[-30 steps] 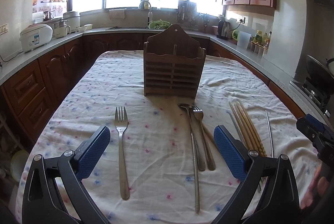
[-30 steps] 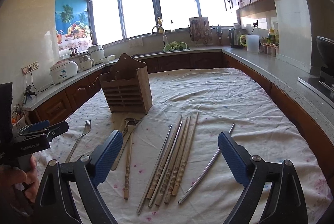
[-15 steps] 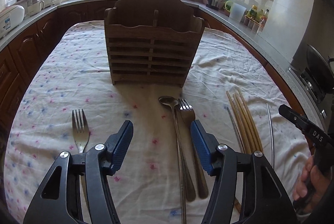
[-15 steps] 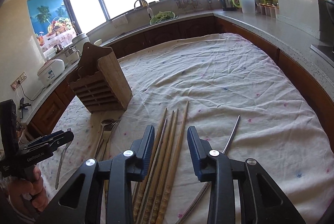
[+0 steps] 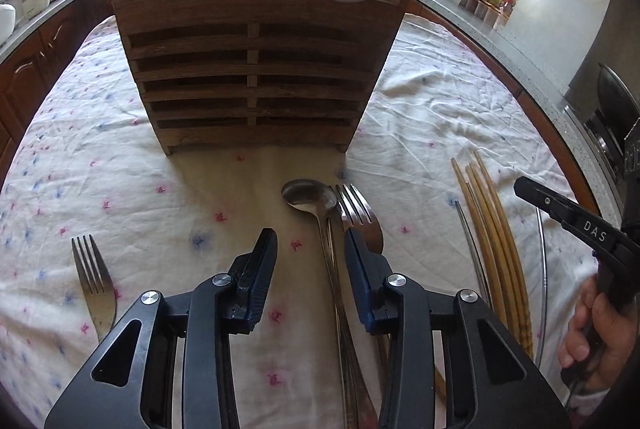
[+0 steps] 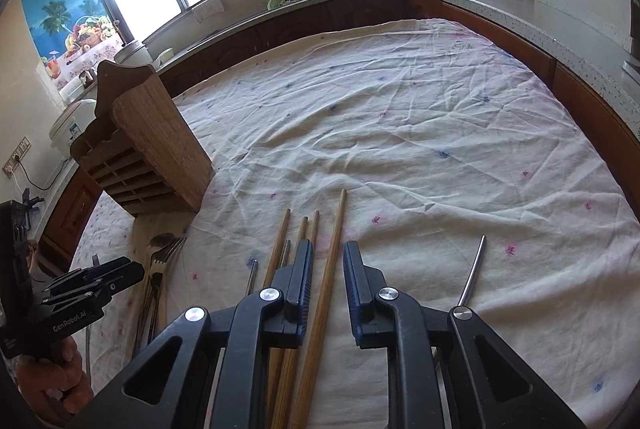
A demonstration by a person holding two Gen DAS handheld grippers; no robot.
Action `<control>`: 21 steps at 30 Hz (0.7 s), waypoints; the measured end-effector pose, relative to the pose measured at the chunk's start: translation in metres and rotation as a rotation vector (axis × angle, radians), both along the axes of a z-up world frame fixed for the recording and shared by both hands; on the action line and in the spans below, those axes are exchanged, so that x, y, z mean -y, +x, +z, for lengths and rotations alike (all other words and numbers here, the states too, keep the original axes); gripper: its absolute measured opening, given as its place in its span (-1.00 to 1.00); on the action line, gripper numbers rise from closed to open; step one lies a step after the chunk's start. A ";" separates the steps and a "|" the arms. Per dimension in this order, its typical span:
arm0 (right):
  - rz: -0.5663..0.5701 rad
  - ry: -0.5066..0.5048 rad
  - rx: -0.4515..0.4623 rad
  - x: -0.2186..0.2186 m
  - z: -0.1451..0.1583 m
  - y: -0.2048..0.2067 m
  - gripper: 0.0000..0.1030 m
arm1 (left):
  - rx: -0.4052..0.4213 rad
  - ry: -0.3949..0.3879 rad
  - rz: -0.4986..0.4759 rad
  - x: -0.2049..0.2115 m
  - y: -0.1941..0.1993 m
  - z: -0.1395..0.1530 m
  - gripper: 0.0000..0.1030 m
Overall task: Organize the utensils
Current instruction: 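Grasp the steel spoon with the left tool while the right tool grasps a wooden chopstick, then lift the spoon with the left tool while the right tool carries the chopstick to the wooden holder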
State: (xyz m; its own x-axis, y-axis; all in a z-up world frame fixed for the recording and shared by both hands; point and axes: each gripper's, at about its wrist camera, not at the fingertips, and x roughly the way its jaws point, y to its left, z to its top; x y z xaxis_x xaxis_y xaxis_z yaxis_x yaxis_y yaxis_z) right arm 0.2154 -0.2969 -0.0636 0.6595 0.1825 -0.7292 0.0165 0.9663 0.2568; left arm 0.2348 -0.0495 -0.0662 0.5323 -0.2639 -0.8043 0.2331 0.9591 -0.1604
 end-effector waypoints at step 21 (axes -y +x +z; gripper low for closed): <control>0.038 -0.089 -0.071 -0.015 -0.020 0.043 -0.88 | -0.039 -0.029 -0.065 0.002 0.010 -0.009 -0.89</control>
State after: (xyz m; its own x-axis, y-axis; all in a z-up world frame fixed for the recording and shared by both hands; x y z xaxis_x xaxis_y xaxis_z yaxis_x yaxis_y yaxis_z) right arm 0.2582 -0.2816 -0.0831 0.5992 0.1390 -0.7884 -0.0055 0.9855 0.1696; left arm 0.2447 -0.0518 -0.0747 0.4817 -0.3205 -0.8156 0.2879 0.9369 -0.1982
